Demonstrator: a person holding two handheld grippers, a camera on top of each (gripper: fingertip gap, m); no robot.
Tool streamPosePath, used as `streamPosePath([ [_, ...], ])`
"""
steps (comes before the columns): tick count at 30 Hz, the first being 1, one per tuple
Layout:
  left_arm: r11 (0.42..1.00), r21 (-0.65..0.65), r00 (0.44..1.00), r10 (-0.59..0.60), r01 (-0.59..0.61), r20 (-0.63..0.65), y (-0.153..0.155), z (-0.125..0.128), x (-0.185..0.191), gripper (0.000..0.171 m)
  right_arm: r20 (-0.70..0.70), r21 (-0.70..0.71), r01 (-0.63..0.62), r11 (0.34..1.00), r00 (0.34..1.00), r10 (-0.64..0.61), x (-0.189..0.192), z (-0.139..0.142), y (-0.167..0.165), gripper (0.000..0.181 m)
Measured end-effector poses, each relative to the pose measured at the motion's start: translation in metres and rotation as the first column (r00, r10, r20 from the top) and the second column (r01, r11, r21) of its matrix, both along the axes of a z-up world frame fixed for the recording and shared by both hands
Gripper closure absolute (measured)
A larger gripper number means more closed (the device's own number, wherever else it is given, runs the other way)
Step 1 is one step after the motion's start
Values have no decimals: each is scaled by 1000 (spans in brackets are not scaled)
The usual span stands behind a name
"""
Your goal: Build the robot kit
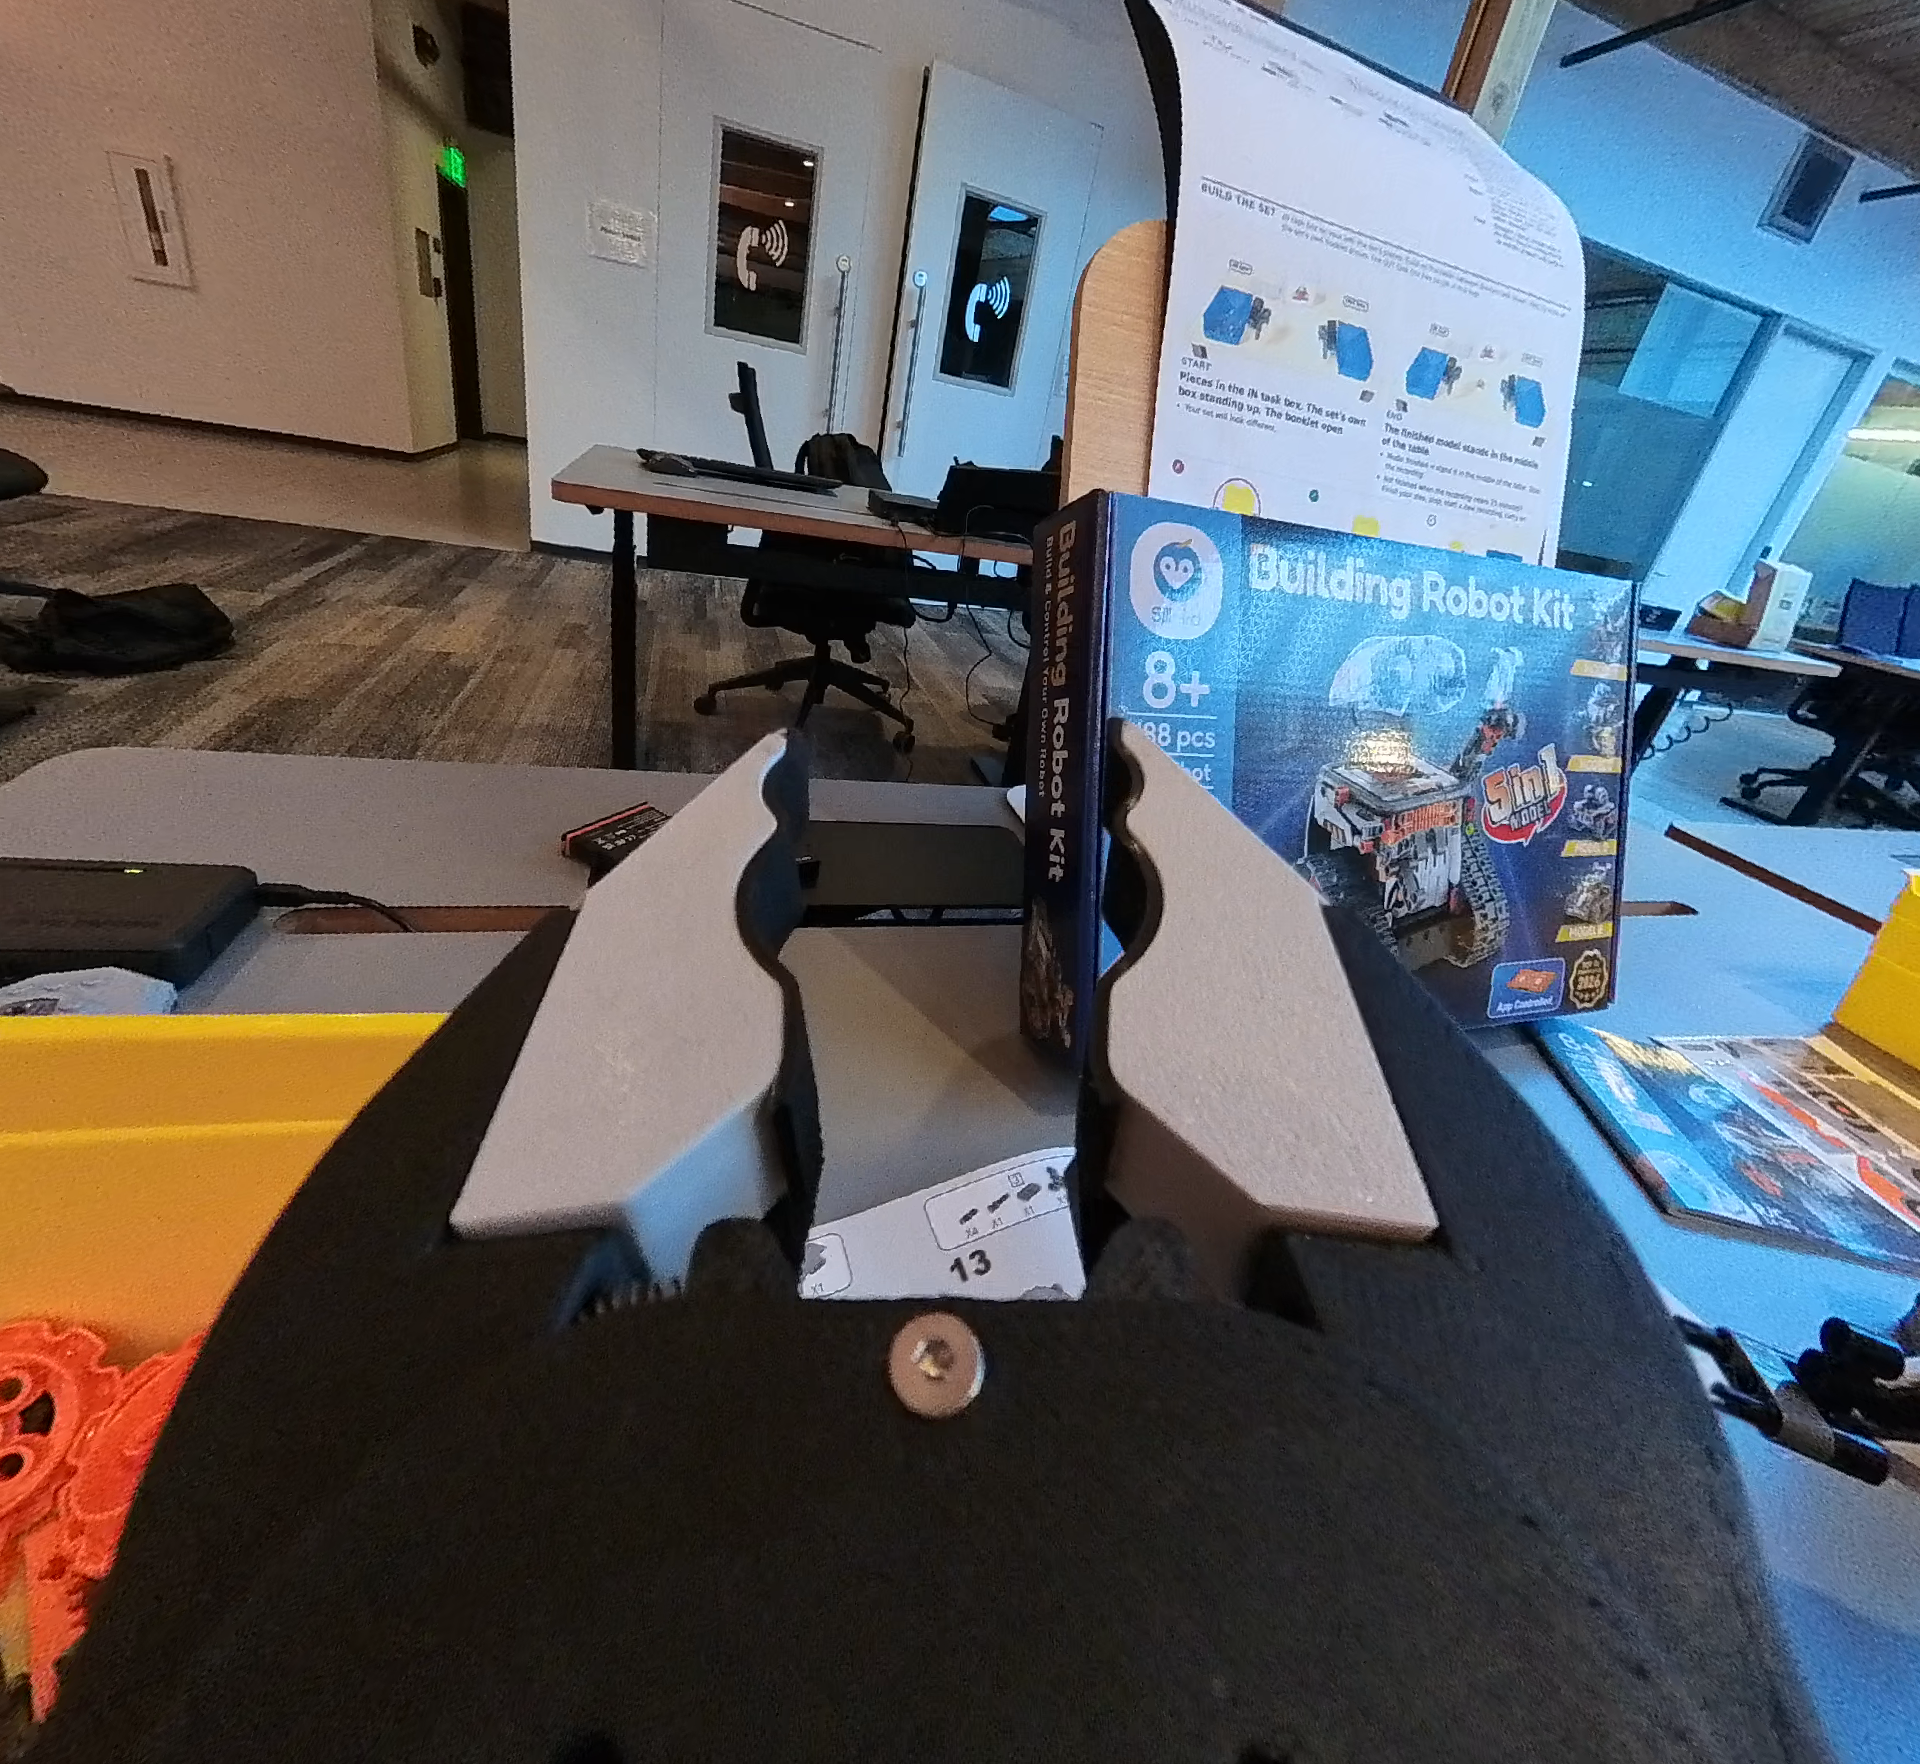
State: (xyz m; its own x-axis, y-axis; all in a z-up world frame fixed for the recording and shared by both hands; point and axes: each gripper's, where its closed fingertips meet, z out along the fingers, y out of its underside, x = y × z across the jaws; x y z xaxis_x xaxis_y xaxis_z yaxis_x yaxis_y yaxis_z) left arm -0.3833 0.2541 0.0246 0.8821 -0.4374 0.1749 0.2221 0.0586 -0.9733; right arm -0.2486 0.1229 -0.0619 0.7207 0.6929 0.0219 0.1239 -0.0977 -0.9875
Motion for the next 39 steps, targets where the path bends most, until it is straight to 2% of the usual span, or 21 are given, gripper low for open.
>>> streamPosePath([
  [16, 999, -13, 999, -49, 49, 6, -1, -1, 6, 117, -18, 21, 13, 1000, 1000, -12, 3, 6, 1, 178],
  [17, 996, -3, 996, -89, 89, 7, -4, 1, 13, 116, -26, 23, 20, 1000, 999, -19, 4, 7, 1, 178],
  [19, 954, 54, 955, -296, 296, -4, -23, 12, 44, 117, -55, 49, 69, 996, 996, -66, 14, 16, 4, 177],
  [21, 842, 105, 849, -522, 529, -86, -57, 21, 83, 116, -116, 117, 137, 984, 986, -123, 28, 35, 5, 178],
  [23, 773, 138, 777, -580, 620, -244, -85, 20, 111, 116, -161, 195, 188, 963, 974, -158, 41, 54, 1, 177],
  [25, 744, 129, 718, -562, 656, -410, -104, 9, 134, 116, -188, 269, 240, 933, 963, -193, 52, 69, -3, 177],
  [27, 750, 127, 679, -496, 649, -542, -114, 0, 151, 116, -210, 307, 267, 913, 955, -208, 59, 78, -7, 178],
  [30, 758, 163, 636, -386, 631, -668, -123, -7, 168, 122, -222, 334, 271, 903, 954, -204, 59, 83, -10, 178],
  [33, 754, 189, 608, -326, 629, -724, -133, -8, 178, 126, -224, 354, 256, 900, 957, -184, 55, 86, -14, 178],
  [36, 758, 229, 605, -261, 611, -752, -137, -4, 179, 141, -217, 370, 249, 895, 960, -177, 53, 87, -16, 178],
  [39, 752, 225, 599, -268, 620, -755, -139, -4, 180, 147, -218, 369, 242, 897, 961, -170, 52, 86, -16, 178],
])
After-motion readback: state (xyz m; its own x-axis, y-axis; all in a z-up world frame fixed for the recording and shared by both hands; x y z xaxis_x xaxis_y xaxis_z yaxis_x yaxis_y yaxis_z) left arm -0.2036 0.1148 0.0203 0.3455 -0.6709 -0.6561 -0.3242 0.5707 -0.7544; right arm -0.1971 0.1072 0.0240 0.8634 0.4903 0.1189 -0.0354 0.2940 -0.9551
